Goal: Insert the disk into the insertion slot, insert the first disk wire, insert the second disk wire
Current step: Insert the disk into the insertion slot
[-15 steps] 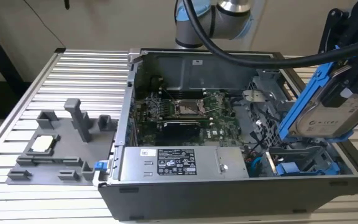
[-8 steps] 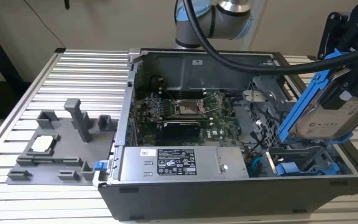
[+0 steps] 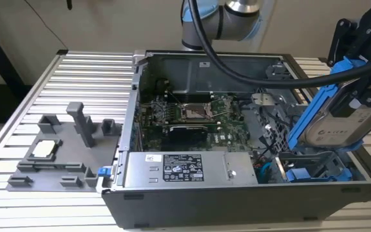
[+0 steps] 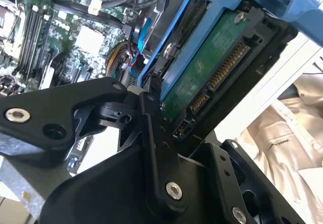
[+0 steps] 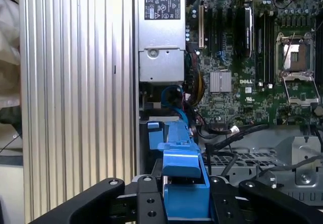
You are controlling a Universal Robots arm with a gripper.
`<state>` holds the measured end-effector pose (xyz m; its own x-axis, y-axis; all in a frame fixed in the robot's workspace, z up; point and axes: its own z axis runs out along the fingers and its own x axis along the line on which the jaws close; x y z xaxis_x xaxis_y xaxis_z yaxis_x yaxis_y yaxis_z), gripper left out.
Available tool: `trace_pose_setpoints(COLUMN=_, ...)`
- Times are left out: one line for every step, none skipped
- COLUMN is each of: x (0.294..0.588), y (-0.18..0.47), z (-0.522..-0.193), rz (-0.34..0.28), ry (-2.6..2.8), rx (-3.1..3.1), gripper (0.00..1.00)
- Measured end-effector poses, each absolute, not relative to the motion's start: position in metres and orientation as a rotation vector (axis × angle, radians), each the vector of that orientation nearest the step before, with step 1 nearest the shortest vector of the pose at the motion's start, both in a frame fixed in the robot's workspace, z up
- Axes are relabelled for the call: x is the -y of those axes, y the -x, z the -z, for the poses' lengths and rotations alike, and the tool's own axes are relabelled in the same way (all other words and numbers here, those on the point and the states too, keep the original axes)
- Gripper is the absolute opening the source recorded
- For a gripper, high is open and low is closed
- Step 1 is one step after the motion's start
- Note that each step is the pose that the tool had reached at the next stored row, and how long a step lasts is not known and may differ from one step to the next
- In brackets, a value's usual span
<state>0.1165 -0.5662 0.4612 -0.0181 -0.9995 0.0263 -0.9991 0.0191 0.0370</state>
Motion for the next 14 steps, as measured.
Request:
trace_pose_setpoints(x=0.566, y=-0.117, z=-0.46, rz=0.012, ry=-2.169, rx=2.21, gripper=0.33)
trace_pose_setpoints(x=0.566, y=-0.117, z=-0.459, rz=0.012, ry=-2.169, rx=2.21, gripper=0.33)
trace_pose_setpoints(x=0.566, y=-0.117, z=-0.458, rz=0.012, ry=-2.169, rx=2.21, gripper=0.33)
trace_pose_setpoints(x=0.566, y=-0.117, z=-0.457, rz=0.012, ry=-2.169, rx=2.21, gripper=0.33)
trace_pose_setpoints(x=0.566, y=-0.117, z=-0.456, rz=0.012, ry=-2.169, rx=2.21, gripper=0.33)
trace_pose_setpoints(x=0.566, y=-0.117, z=-0.455, rz=0.012, ry=-2.169, rx=2.21, gripper=0.33)
trace_pose_setpoints(x=0.566, y=-0.117, z=-0.454, rz=0.012, ry=-2.169, rx=2.21, gripper=0.33)
trace_pose_setpoints(x=0.566, y=-0.117, z=-0.453, rz=0.012, ry=-2.169, rx=2.21, gripper=0.33)
trace_pose_setpoints(x=0.566, y=-0.117, z=-0.452, rz=0.012, ry=-2.169, rx=2.21, gripper=0.33)
trace_pose_setpoints(x=0.566, y=-0.118, z=-0.451, rz=0.012, ry=-2.169, rx=2.21, gripper=0.33)
trace_pose_setpoints(x=0.566, y=-0.118, z=-0.45, rz=0.012, ry=-2.169, rx=2.21, gripper=0.33)
trace_pose_setpoints(x=0.566, y=-0.118, z=-0.449, rz=0.012, ry=-2.169, rx=2.21, gripper=0.33)
trace_pose_setpoints(x=0.566, y=-0.118, z=-0.448, rz=0.012, ry=-2.169, rx=2.21, gripper=0.33)
trace_pose_setpoints(x=0.566, y=-0.118, z=-0.447, rz=0.012, ry=-2.169, rx=2.21, gripper=0.33)
